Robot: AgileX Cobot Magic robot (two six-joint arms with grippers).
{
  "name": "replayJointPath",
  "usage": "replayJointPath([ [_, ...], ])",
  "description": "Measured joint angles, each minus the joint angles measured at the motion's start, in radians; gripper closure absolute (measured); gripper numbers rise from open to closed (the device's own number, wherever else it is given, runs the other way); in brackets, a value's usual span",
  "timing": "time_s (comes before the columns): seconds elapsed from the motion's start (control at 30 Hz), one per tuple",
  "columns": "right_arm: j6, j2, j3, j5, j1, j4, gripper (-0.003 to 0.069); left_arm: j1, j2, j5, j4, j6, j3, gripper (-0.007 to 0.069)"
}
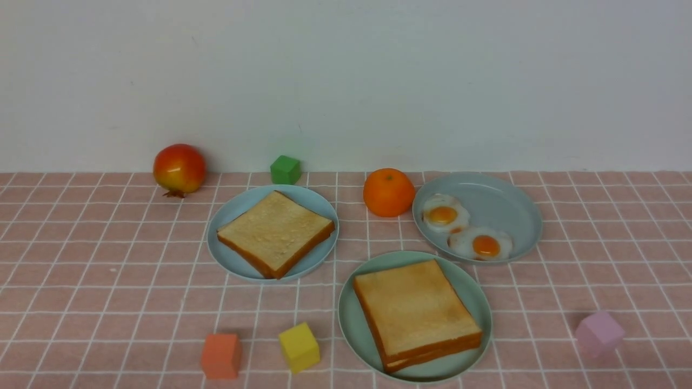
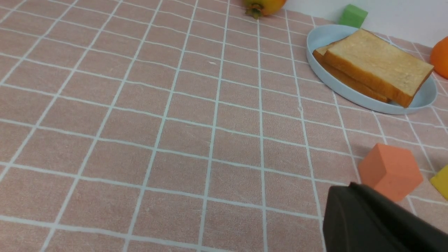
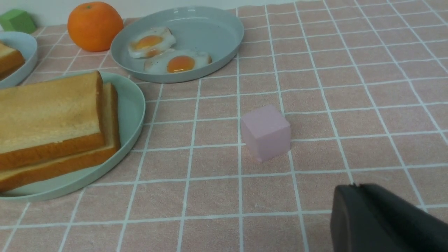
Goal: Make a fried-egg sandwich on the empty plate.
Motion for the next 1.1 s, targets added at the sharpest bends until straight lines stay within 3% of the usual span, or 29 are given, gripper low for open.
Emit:
replayJointPath([
  [1.1,0.0,0.0,0.0,0.0,0.0,0.0,0.056,0.0,0.0,0.0,-0.001,0.0,0.0,0.0612],
])
